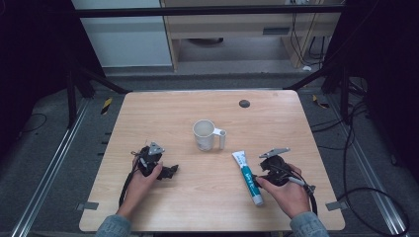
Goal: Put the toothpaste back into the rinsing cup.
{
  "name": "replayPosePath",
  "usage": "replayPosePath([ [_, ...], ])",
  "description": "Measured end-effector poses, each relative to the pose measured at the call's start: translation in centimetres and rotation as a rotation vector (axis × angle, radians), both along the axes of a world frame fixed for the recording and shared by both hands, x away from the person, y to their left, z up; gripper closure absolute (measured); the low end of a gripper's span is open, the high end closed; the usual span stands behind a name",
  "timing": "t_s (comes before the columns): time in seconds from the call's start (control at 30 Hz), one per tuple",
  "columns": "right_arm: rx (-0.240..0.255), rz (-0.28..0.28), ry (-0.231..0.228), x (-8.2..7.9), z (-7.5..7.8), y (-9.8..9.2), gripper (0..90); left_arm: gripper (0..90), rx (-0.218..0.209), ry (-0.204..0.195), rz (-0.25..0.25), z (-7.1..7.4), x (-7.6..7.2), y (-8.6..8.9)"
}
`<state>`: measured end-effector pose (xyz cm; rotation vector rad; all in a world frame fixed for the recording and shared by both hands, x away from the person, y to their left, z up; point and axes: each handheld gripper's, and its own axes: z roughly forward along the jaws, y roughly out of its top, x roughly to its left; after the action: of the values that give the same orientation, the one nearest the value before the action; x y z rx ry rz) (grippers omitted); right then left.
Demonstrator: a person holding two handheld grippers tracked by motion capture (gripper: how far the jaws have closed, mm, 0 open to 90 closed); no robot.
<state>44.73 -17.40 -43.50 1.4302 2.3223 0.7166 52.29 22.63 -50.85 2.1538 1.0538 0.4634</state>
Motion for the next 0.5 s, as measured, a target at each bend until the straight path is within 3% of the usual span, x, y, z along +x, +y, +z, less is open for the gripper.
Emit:
replayPosePath([
  [0.5, 0.016, 0.049, 0.008, 2.2, 0.8, 2.2, 39.7, 0.0, 0.001, 0.000, 0.003, 0.0, 0.0, 0.0],
])
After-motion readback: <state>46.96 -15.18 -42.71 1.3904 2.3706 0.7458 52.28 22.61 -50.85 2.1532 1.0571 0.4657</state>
